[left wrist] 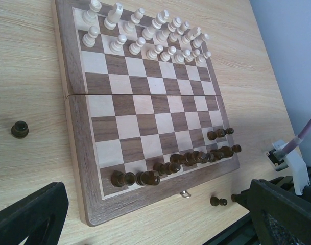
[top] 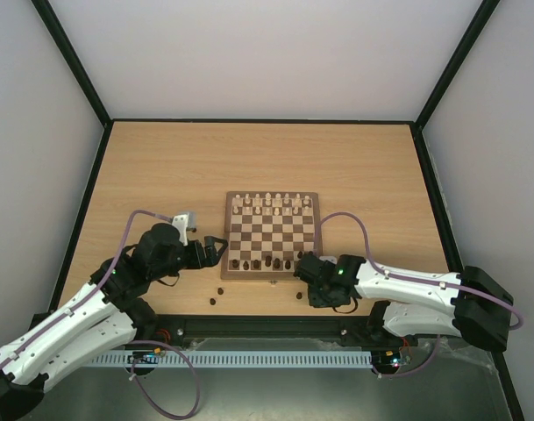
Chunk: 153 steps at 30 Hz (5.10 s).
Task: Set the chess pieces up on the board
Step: Pick up the chess piece at the center of the board, then place the chess piece on the chessboard, then pick up the chess piece at the center of the board.
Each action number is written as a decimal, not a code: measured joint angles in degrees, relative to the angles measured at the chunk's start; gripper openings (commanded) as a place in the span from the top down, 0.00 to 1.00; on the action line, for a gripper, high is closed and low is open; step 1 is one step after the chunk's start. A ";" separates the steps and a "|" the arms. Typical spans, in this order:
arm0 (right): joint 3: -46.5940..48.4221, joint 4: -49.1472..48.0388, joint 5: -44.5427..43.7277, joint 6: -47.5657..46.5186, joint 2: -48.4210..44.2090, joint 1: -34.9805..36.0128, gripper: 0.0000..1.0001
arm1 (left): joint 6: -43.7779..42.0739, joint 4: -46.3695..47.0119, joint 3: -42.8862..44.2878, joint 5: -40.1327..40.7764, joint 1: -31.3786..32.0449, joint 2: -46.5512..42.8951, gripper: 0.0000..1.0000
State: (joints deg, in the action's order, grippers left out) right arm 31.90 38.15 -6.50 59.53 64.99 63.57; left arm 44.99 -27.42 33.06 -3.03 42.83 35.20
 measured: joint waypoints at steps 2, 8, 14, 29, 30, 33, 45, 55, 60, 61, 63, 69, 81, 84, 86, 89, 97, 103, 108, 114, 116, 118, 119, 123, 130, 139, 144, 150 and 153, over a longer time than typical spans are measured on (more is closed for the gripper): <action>-0.22 -0.07 0.00 0.15 0.00 0.15 0.91 | 0.00 -0.17 0.00 0.00 0.00 0.00 0.01; -0.09 -0.11 -0.20 0.35 0.00 0.28 0.93 | 0.00 -0.44 0.00 -0.28 0.00 -0.31 0.01; 8.24 5.42 -2.97 -0.24 -0.39 0.31 0.92 | -0.02 -1.20 0.52 -0.42 0.00 -0.66 0.01; 35.50 11.52 -7.87 -16.26 13.14 -8.81 0.92 | 0.07 -1.95 1.29 -0.33 0.00 -2.51 0.01; 35.93 11.28 -7.58 -17.38 14.32 -9.55 0.92 | 0.15 -2.03 1.29 -0.31 0.00 -2.62 0.01; 36.76 10.36 -6.36 -20.65 17.90 -10.99 0.92 | 0.39 -2.19 1.36 -0.11 0.00 -3.02 0.01; 36.63 4.11 -1.40 -26.49 26.95 -12.70 0.92 | 0.92 -3.13 1.38 0.33 0.00 -4.13 0.01; 34.71 1.86 -0.59 -27.26 30.47 -12.79 0.92 | 1.42 -3.39 1.38 0.55 0.00 -4.15 0.01; 33.90 1.14 -0.59 -27.39 31.08 -12.96 0.92 | 1.55 -3.39 1.38 0.55 0.00 -4.15 0.01; 33.75 0.96 -0.59 -27.41 31.12 -12.98 0.91 | 1.55 -3.39 1.38 0.55 0.00 -4.15 0.01; 33.40 0.63 -0.59 -27.41 31.17 -12.98 0.91 | 1.55 -3.39 1.38 0.55 0.00 -4.15 0.01; 32.24 0.42 -0.59 -27.41 31.21 -12.98 0.91 | 1.55 -3.39 1.38 0.55 0.00 -4.13 0.01; 31.93 -0.83 -0.63 -27.47 31.26 -13.00 0.74 | 1.73 -3.39 1.38 0.55 0.00 -4.13 0.01; 31.93 -0.87 -0.68 -27.67 31.26 -13.00 0.71 | 1.73 -3.39 1.38 0.55 0.00 -4.13 0.01; 31.93 -0.85 -0.81 -27.67 31.26 -13.00 0.70 | 1.75 -3.37 1.38 0.55 0.00 -4.09 0.01; 31.93 -0.81 -1.05 -27.65 31.23 -13.00 0.62 | 1.75 -3.37 1.38 0.55 0.00 -4.02 0.01; 33.44 1.90 -3.82 -27.32 23.63 -13.00 0.24 | 1.73 -3.37 1.38 0.55 0.00 -3.43 0.01; 35.82 5.09 -5.55 -27.36 8.24 -13.14 0.01 | 1.40 -3.80 2.40 0.96 0.00 -2.89 0.01; 34.62 7.30 -5.57 -26.23 -2.19 -13.27 0.01 | 0.39 -4.02 5.09 1.20 0.00 -1.49 0.01; 25.64 8.44 -2.75 -23.08 -12.66 -13.27 0.01 | -1.31 -5.62 8.70 1.11 0.00 2.27 0.01; 23.15 8.44 -1.27 -22.38 -14.99 -13.27 0.01 | -1.64 -6.03 9.33 1.11 0.00 3.02 0.01; 20.33 8.46 0.61 -21.75 -17.03 -13.27 0.01 | -1.86 -6.49 9.38 1.11 0.00 3.15 0.01; 19.12 8.48 1.46 -21.55 -17.51 -13.27 0.01 | -1.90 -6.80 9.38 1.11 0.00 3.13 0.01; 14.88 8.28 4.28 -20.87 -17.68 -13.27 0.00 | -1.79 -6.88 9.35 1.18 0.00 2.64 0.01; 11.06 7.93 7.63 -18.62 -19.39 -12.50 0.01 | -0.96 -6.08 9.25 1.55 0.00 1.49 0.01; 8.74 6.21 5.97 -12.59 -15.89 -1.42 0.01 | -0.98 -4.92 8.74 1.51 0.00 2.89 0.01; 8.74 5.46 3.21 -9.38 -10.75 4.37 0.05 | -1.01 -4.55 7.54 1.46 0.00 2.95 0.01; 8.76 4.11 0.22 -6.93 -3.23 6.88 0.40 | -1.01 -3.26 6.45 1.09 0.00 2.34 0.01; 8.76 2.60 -1.20 -6.16 -0.57 6.97 0.43 | -1.01 -3.08 6.01 0.85 0.00 2.16 0.01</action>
State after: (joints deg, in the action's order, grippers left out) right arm 40.66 40.75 -7.70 53.36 64.42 70.54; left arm 43.99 -30.50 39.07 -2.17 42.83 37.36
